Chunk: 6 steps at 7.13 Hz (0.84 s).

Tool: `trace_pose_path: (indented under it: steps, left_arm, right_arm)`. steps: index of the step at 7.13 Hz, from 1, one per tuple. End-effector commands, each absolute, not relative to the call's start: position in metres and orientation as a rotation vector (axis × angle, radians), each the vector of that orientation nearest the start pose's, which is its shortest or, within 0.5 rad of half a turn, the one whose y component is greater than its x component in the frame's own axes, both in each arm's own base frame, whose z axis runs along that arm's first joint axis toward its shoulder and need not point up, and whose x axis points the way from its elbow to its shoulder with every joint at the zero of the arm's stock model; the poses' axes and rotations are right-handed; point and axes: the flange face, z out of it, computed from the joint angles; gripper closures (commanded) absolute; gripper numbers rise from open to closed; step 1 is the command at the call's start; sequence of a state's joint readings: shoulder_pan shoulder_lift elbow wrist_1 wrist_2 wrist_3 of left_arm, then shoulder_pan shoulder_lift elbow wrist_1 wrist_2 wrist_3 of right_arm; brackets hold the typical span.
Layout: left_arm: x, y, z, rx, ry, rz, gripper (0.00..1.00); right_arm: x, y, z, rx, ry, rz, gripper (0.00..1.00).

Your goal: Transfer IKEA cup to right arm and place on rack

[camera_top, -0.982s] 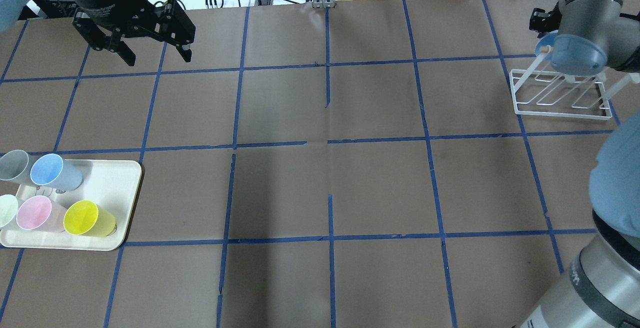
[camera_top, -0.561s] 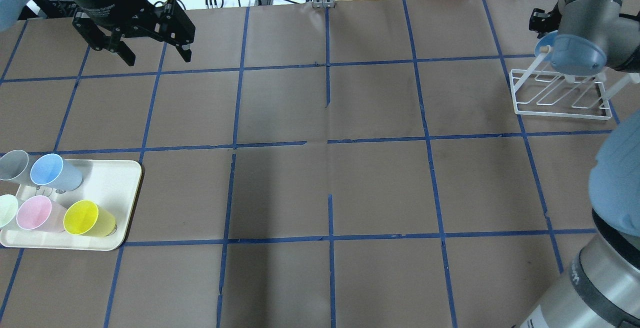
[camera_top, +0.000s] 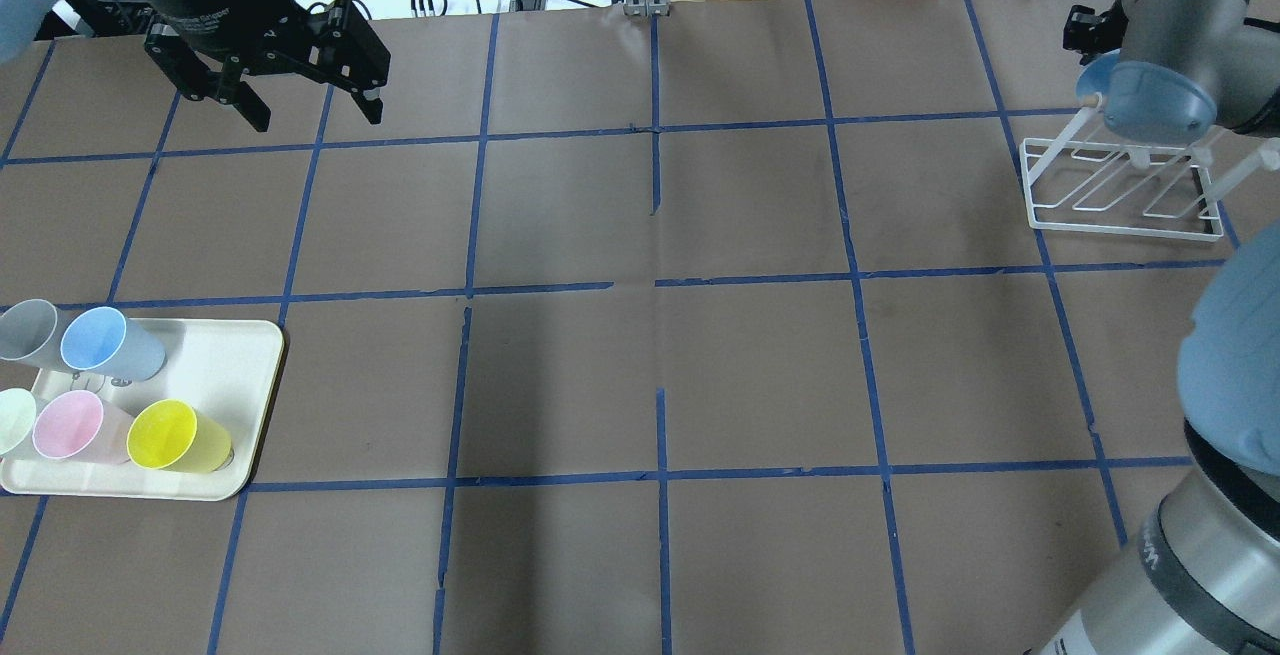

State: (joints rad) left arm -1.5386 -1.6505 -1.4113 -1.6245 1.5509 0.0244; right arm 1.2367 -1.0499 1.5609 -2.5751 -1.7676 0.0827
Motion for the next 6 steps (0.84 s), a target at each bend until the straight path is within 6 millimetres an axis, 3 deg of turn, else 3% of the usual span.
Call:
trace_pose_path:
  steps: [1, 4, 6]
  left_arm:
    - [-0.118, -0.531, 0.521, -0.012, 3.160, -0.042, 0.00]
    - [-0.118, -0.531, 0.521, -0.012, 3.160, -0.045, 0.00]
    - [-0.118, -0.531, 0.521, -0.012, 3.160, -0.045, 0.00]
  right_arm:
    - [-0.118, -0.688, 0.306, 0.763, 3.209, -0.843, 1.00]
    - [-0.118, -0.688, 0.310, 0.751, 3.210, -0.867, 1.00]
    - [-0.119, -0.689, 0.321, 0.657, 3.228, -0.993, 1.00]
